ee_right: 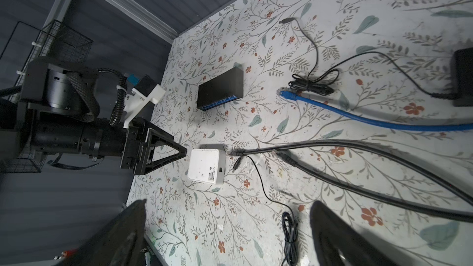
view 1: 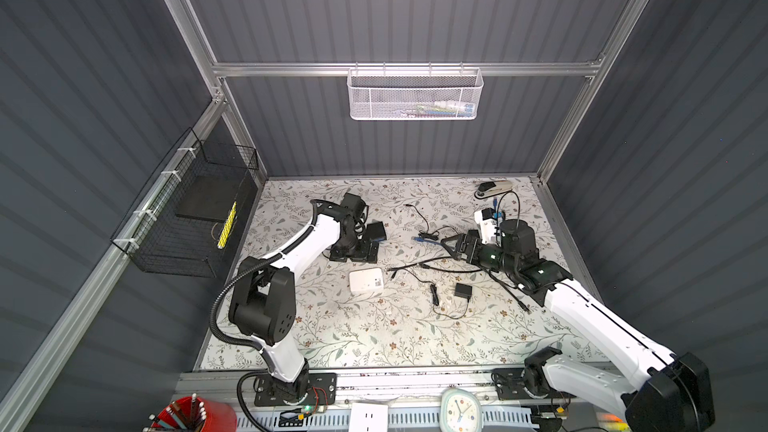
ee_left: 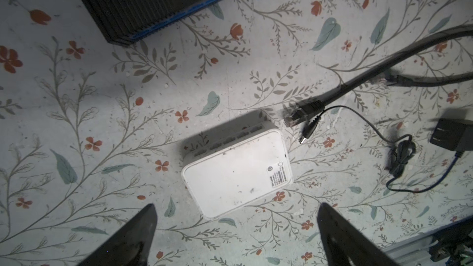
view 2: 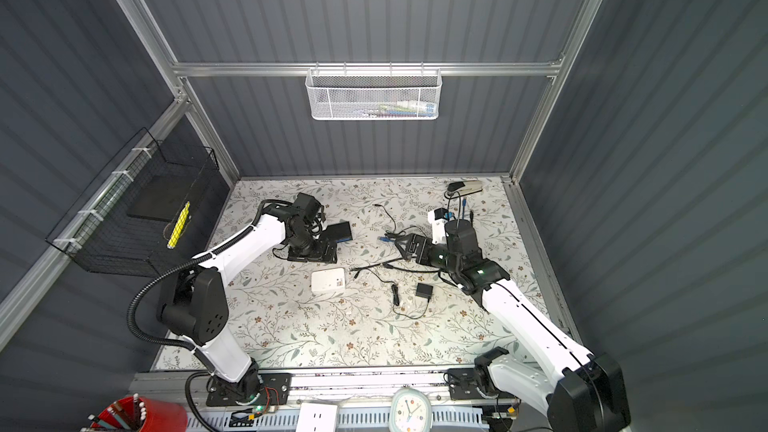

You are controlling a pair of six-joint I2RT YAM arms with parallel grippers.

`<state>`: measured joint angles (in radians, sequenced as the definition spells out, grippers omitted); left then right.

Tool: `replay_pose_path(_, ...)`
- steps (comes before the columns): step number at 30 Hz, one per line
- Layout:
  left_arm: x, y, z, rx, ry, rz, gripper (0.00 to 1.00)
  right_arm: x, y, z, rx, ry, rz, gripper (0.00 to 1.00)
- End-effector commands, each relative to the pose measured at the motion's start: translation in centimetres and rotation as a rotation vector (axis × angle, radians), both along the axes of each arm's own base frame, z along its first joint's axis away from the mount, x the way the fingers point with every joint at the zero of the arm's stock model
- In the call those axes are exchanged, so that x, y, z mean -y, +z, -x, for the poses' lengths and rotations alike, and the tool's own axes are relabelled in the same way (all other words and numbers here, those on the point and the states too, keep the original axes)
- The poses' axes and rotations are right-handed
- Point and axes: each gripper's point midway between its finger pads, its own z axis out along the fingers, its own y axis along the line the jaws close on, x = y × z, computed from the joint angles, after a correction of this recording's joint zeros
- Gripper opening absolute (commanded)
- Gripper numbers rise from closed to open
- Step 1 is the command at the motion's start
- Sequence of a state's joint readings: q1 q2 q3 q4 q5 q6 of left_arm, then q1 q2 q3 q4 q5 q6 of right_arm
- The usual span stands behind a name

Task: Insert the plug into the switch port
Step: 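Lower the left gripper over the white switch and close on it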

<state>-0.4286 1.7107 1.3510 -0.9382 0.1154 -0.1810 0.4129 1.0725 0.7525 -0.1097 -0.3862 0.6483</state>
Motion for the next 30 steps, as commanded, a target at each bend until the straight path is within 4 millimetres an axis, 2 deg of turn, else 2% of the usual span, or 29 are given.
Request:
replay_pose_path(1, -1.5, 0.0, 1.4, 0.018, -0.116, -0.057, 0.98, -0.7, 0.0, 0.7, 0.017, 0.055, -0.033, 0.99)
replay_pose_path(4, -2.6, 0.1, 1.2, -0.035, -0.074, -0.116, 0.99, -0.5, -0.3, 1.0, 0.017, 0.051, -0.036, 0.99)
replay_pose_path(8, -0.1, 1.1, 0.7, -0.044, 0.177, 0.060, 0.98, -1.0, -1.2, 1.2, -0.011, 0.071, -0.055, 0.99)
replay_pose_path(10, 0.0, 1.7, 0.8, -0.023, 0.291, 0.118, 0.98, -1.6, -1.4, 1.6, -0.036, 0.109, -0.066, 0.99)
replay_pose_path(11, -0.3, 1.8, 1.1, -0.015, 0.329, 0.116, 0.98, -1.9, -1.4, 1.8, -0.038, 0.127, -0.065, 0.99)
replay_pose_path(13, -2.2, 1.5, 1.9, -0.013, 0.444, 0.032, 0.98, -2.0, -1.6, 2.0, -0.034, 0.130, -0.060, 0.99)
replay_pose_path(17, -2.3, 0.5, 3.8, -0.099, 0.647, -0.027, 1.00, -1.4, -2.5, 2.3, -0.032, 0.096, -0.062, 0.99)
replay_pose_path(20, -0.5, 0.8, 3.9, -0.057, 0.561, -0.142, 1.00, -1.4, -2.7, 2.4, -0.024, 0.101, -0.057, 0.99)
replay_pose_path(23, -1.7, -1.8, 4.5, -0.098, 0.464, -0.345, 1.00, -1.7, -2.8, 2.4, -0.023, 0.121, -0.059, 0.99)
replay_pose_path(26, -0.2, -2.9, 3.7, -0.074, 0.369, -0.293, 1.00, -1.8, -2.9, 2.6, -0.027, 0.133, -0.067, 0.99)
replay_pose_path(30, 0.7, -2.5, 2.6, -0.064, 0.312, -0.233, 1.00, -1.6, -3.5, 2.9, -0.035, 0.135, -0.056, 0.99)
